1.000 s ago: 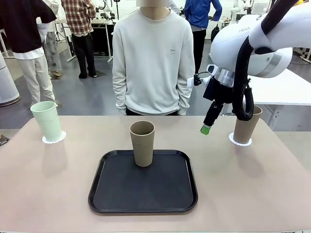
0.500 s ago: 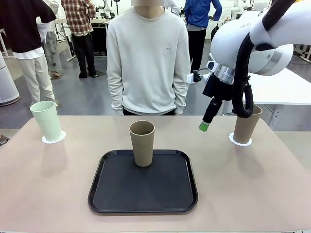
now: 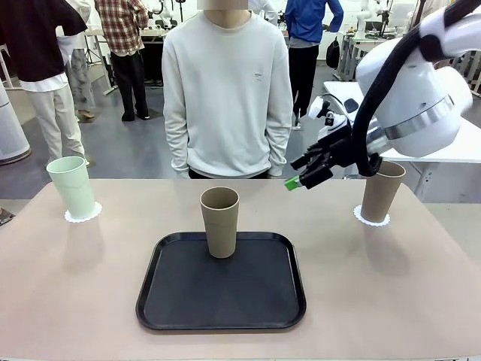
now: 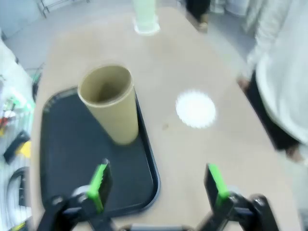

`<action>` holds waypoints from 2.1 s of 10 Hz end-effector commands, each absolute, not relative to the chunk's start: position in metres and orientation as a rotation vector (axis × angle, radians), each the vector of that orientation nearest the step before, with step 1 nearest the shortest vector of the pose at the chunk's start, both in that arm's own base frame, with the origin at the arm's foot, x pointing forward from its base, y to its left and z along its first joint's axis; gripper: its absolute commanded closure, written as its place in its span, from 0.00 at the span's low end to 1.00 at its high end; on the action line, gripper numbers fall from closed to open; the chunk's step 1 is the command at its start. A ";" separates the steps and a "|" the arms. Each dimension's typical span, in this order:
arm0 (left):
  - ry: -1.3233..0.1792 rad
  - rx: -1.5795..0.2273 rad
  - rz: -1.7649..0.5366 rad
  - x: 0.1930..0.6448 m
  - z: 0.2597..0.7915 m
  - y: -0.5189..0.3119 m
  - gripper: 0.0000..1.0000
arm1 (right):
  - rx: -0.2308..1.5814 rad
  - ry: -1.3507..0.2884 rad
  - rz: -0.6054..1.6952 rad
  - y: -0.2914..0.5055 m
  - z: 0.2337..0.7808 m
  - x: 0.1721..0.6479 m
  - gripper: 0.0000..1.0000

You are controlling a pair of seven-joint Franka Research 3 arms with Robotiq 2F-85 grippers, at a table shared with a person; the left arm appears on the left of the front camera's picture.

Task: Place coasters on the table and set cups on them.
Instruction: Take one Reusable plastic cup from the Flat Tray and place it on a coaster set by the human.

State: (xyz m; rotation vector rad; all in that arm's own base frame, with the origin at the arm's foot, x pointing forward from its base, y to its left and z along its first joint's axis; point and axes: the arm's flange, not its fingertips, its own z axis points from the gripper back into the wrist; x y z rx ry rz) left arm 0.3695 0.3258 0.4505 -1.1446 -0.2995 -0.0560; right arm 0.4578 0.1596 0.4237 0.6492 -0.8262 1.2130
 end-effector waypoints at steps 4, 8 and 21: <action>-0.300 -1.139 -0.046 0.368 0.452 0.326 0.00 | 1.152 -1.157 1.351 0.128 0.334 0.458 0.00; -0.300 -1.139 -0.046 0.368 0.452 0.326 0.00 | 1.189 -1.056 1.306 0.139 0.306 0.462 0.00; -0.300 -1.139 -0.046 0.368 0.452 0.326 0.00 | 1.022 -1.020 1.388 0.189 0.278 0.476 0.00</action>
